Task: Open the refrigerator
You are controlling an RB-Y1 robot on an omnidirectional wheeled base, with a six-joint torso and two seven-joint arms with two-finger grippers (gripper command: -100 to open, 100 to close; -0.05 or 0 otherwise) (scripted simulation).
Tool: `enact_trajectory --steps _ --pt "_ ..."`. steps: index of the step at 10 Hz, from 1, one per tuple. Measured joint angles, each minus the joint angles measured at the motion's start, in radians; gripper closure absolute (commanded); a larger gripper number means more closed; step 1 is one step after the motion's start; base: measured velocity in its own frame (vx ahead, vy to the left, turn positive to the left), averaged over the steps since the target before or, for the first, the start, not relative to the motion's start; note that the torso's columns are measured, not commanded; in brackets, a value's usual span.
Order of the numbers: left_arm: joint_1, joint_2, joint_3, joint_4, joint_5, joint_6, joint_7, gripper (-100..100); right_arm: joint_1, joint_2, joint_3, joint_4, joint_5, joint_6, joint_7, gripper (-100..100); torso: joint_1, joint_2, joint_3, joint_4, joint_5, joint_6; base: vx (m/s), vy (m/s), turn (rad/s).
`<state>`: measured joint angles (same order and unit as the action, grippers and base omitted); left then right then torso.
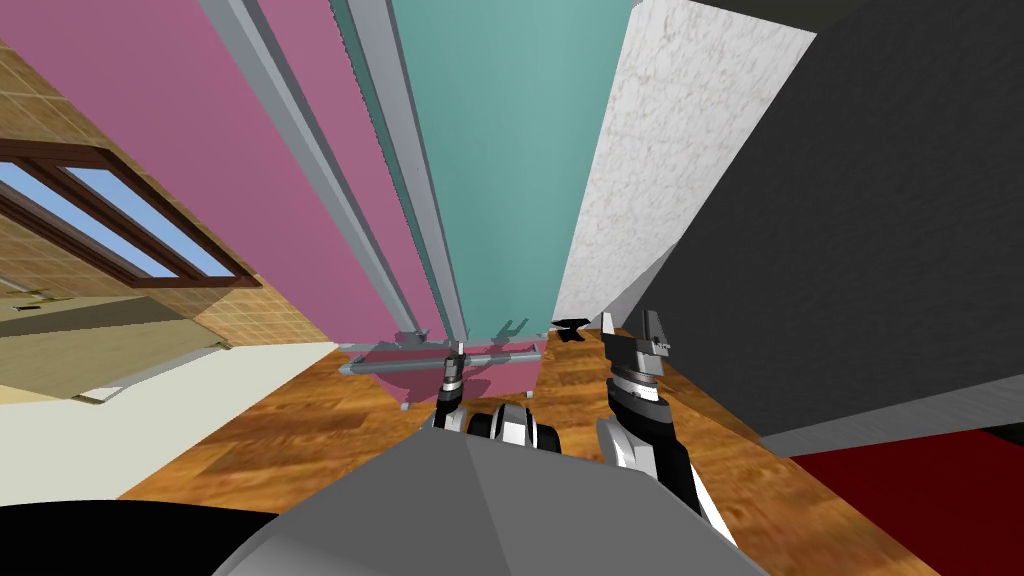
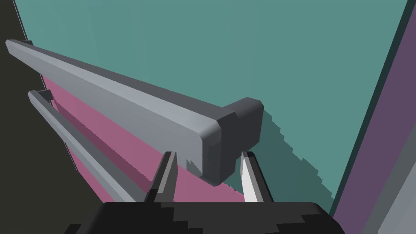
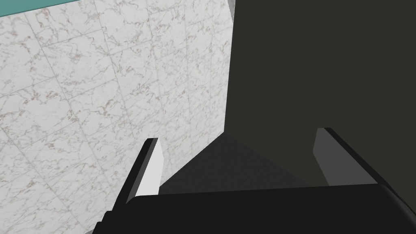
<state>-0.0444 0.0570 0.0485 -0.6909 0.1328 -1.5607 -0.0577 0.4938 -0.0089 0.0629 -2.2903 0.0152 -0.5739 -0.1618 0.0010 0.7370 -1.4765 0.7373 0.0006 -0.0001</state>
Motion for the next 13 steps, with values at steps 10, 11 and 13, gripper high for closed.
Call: enact_trajectory --steps 10,11,13 --pt "0.030 0.040 0.240 -0.110 0.037 0.108 -0.004 100 0.000 0.000 0.000 0.000 0.000 0.000 0.000 0 0.004 0.000 0.000 0.001 0.001 0.000 -0.076 -0.248 0.034" --pt "0.047 0.040 0.267 -0.149 0.040 0.131 -0.007 100 0.000 0.000 0.000 0.000 0.000 0.000 0.000 0 0.000 0.002 0.001 0.001 0.000 0.000 -0.113 -0.241 0.045" --pt "0.044 0.050 0.301 -0.145 0.046 0.141 -0.006 -100 0.000 0.000 0.000 0.000 0.000 0.000 0.000 0 0.004 0.000 0.000 0.001 0.000 0.000 -0.017 -0.035 -0.041"
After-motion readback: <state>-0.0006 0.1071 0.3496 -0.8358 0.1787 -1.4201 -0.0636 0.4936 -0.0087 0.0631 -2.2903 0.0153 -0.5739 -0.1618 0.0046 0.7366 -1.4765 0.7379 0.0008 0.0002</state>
